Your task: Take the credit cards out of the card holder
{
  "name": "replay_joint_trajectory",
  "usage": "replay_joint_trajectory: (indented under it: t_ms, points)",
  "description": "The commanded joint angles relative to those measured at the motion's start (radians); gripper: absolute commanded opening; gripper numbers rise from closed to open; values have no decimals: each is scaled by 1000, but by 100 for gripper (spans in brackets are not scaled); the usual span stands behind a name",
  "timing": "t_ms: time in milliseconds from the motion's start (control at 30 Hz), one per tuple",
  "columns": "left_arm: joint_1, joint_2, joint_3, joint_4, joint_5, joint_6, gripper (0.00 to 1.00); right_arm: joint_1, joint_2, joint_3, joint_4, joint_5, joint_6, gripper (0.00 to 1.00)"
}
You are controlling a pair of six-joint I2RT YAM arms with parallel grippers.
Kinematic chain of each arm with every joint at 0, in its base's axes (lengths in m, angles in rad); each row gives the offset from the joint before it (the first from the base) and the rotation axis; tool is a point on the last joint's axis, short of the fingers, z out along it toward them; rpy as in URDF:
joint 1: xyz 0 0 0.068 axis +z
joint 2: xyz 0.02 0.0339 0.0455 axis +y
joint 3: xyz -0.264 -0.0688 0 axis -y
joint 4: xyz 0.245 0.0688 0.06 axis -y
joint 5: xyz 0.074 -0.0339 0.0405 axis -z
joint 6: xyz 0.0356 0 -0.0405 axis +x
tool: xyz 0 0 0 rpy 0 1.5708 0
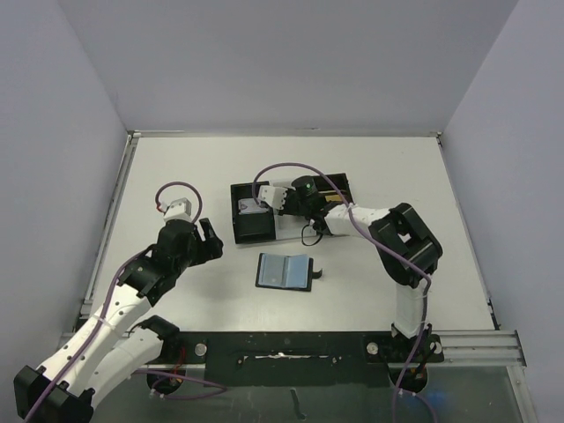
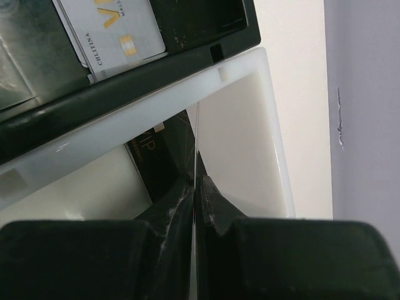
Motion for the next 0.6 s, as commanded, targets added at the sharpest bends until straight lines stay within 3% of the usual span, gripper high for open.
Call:
replay_joint_trajectory:
  t_ms: [0,567]
  points:
    - [8,-8,43,20,8,18,71,-14,33,77,38,-8,-65,3]
    - [8,9,36,33,20,24,71,-23,58,135,-79,-58,-51,31]
